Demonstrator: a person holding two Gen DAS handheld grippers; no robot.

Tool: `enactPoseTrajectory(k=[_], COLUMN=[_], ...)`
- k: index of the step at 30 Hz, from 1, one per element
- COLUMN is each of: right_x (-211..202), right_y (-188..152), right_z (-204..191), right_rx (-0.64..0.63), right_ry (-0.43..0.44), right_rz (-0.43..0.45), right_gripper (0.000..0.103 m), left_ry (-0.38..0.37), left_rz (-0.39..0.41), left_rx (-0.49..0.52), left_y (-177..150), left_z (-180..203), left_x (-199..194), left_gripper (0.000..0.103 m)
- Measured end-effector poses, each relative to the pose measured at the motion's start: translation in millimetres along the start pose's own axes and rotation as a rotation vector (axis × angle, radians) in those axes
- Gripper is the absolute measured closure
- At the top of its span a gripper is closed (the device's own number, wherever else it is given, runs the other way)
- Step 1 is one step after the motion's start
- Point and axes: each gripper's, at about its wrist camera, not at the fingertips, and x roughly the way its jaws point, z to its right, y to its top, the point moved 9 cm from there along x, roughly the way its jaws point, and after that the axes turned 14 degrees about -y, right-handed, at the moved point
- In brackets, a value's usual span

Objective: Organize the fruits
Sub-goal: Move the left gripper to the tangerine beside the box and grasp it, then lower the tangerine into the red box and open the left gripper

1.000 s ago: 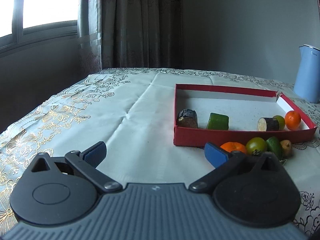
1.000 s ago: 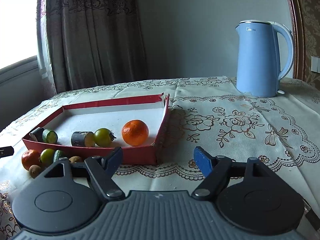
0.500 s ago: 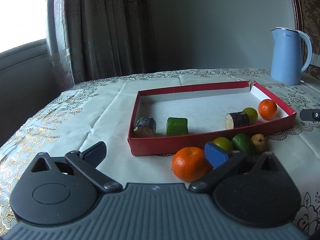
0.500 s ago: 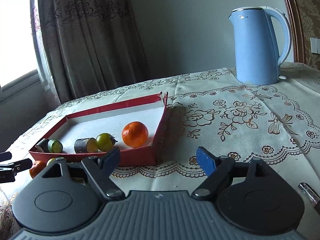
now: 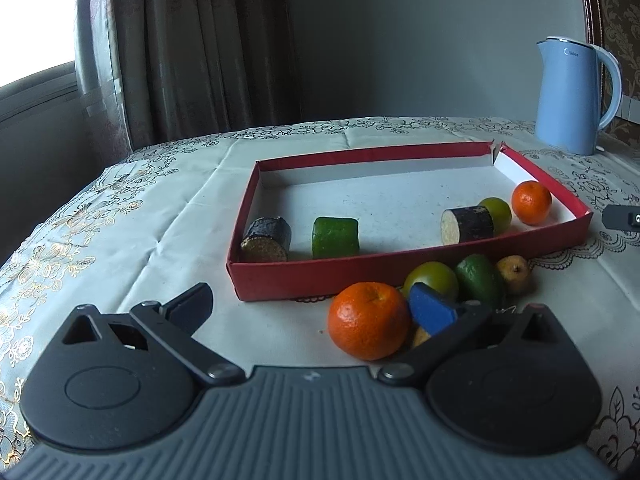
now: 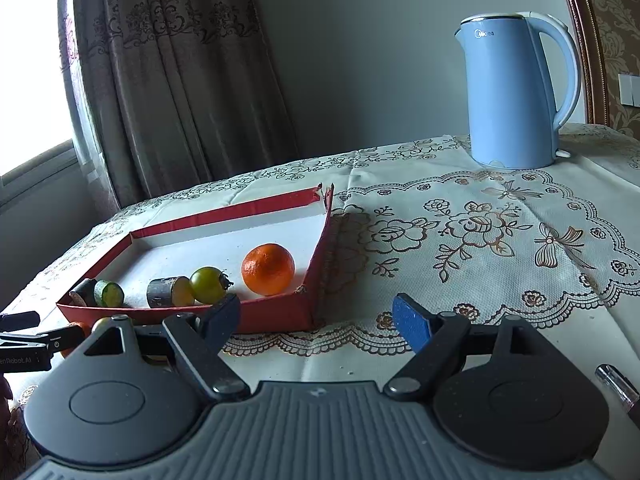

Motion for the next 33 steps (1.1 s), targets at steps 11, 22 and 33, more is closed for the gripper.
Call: enactPoseTrajectory(k=[11,22,33], right_x=[0.0,-0.3,-1.0], right_y=[0.0,-0.2,-0.1], right_z=[2.2,2.1,2.8], right_rx=[0.016,0.017,0.019], right_ry=[0.001,0.001,0.002], right_rz=[-0.003,-0.004,-0.004], right_gripper=[0.02,0.02,0.02], left_ry=[-0.04,-0.115,-0.108], left_rz=[-0.013,-0.001,0.009], left_rx=[-0.024,-0.001,-0.038], left_y=[-2.6,-2.4,-2.6], left_z=[0.1,13.7,7.2], left_x=[4.9,3.1,-1.0], left_gripper=[0.015,0.061,0.063])
